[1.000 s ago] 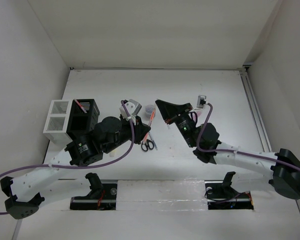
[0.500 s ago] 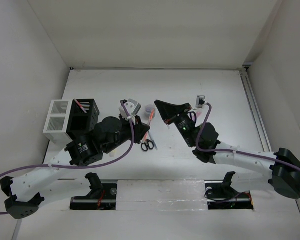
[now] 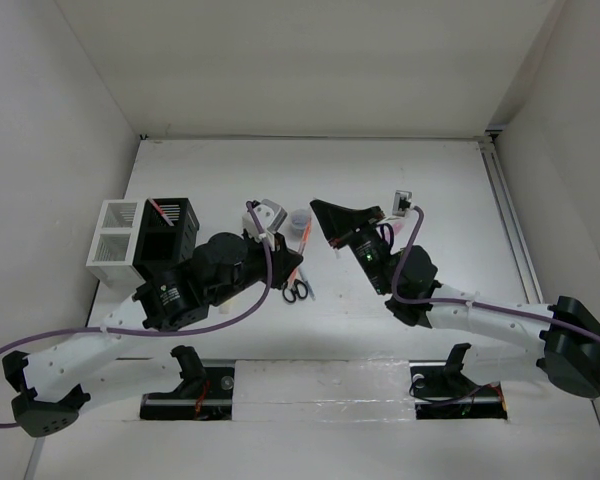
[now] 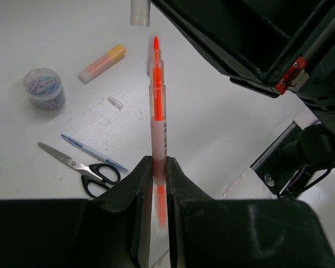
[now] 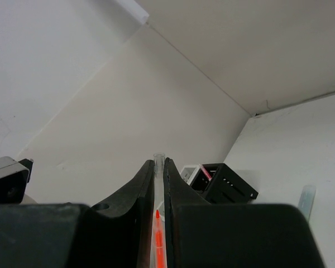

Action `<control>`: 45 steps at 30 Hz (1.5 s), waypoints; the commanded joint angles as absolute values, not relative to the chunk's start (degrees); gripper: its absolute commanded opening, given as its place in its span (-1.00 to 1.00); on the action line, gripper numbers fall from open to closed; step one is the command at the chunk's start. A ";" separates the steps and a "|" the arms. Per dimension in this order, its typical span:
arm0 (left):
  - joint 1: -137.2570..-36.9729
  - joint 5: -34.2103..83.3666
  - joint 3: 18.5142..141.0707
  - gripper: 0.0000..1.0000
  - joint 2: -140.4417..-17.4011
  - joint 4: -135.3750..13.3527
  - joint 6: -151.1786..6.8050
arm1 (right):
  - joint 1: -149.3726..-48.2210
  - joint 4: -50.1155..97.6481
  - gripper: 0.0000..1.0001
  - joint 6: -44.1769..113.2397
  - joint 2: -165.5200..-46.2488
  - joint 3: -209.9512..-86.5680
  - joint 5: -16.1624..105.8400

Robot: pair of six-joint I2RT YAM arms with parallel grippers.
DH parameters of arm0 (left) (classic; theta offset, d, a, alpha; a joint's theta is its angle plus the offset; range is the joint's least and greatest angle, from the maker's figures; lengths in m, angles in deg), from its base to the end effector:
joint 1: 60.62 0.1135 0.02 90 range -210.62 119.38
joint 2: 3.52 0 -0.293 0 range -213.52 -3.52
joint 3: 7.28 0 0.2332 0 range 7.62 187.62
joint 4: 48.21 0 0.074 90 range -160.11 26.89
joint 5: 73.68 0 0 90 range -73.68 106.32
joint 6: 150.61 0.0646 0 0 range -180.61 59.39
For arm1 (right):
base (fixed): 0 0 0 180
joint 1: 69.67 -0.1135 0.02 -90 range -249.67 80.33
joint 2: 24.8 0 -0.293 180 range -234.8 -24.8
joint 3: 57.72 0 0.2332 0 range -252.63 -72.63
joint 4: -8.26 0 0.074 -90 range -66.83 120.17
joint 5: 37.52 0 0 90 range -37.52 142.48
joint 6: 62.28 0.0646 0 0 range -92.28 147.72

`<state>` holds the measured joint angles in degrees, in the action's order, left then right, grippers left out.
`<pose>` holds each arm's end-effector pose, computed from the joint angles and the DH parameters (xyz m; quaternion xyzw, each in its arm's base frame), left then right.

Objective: Sort the stationery into containers
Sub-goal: Close the pen cap on the pen.

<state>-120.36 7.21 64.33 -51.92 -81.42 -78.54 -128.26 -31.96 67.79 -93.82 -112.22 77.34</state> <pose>0.0973 -0.1464 0.4006 0.2248 0.7316 -0.3544 0.5373 0.1589 0.2080 0.3861 0.0962 0.5422 0.5525 0.6257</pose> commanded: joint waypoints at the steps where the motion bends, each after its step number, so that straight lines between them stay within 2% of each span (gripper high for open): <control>1: -120.12 8.49 65.72 -1.00 -51.94 -80.00 -78.36 | -128.82 -34.84 -1.00 66.56 -92.74 -114.29 79.10; 45: -120.12 5.34 66.25 -1.00 -50.89 -80.52 -78.36 | -128.82 -34.84 -1.00 67.62 -93.97 -112.62 75.69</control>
